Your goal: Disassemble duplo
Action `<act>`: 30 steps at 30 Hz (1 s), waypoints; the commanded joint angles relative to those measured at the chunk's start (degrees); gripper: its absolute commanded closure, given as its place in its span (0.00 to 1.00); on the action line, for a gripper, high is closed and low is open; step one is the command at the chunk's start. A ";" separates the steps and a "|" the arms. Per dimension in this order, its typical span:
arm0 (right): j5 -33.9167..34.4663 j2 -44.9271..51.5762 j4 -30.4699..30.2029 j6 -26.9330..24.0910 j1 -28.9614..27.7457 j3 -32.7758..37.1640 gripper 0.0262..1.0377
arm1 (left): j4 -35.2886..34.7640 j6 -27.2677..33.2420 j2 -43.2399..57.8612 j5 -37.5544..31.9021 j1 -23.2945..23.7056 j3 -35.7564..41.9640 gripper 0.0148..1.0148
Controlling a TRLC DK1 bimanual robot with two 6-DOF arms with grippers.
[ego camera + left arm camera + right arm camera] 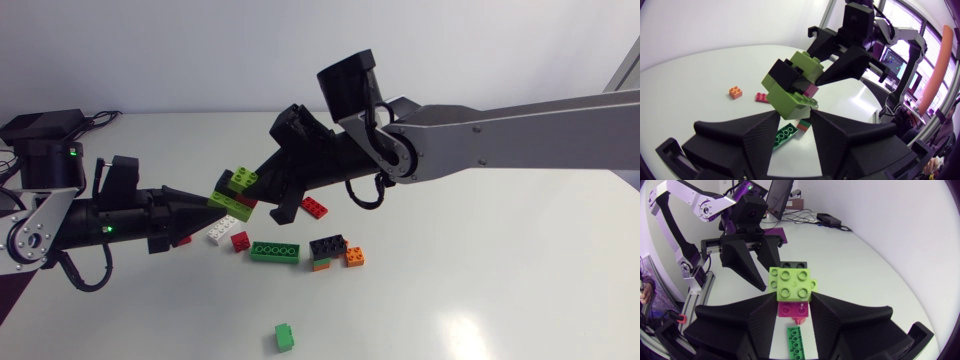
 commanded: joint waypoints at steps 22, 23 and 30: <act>14.01 -3.38 16.75 0.95 7.21 -10.71 0.77 | 0.29 -4.79 1.44 13.23 4.32 3.72 0.47; 14.45 -3.38 16.84 0.78 7.56 -10.80 0.77 | 0.29 -4.88 1.44 13.32 4.41 3.72 0.47; 15.15 -3.73 18.07 0.69 8.62 -11.76 0.77 | 0.38 -5.05 1.53 13.40 5.12 3.89 0.47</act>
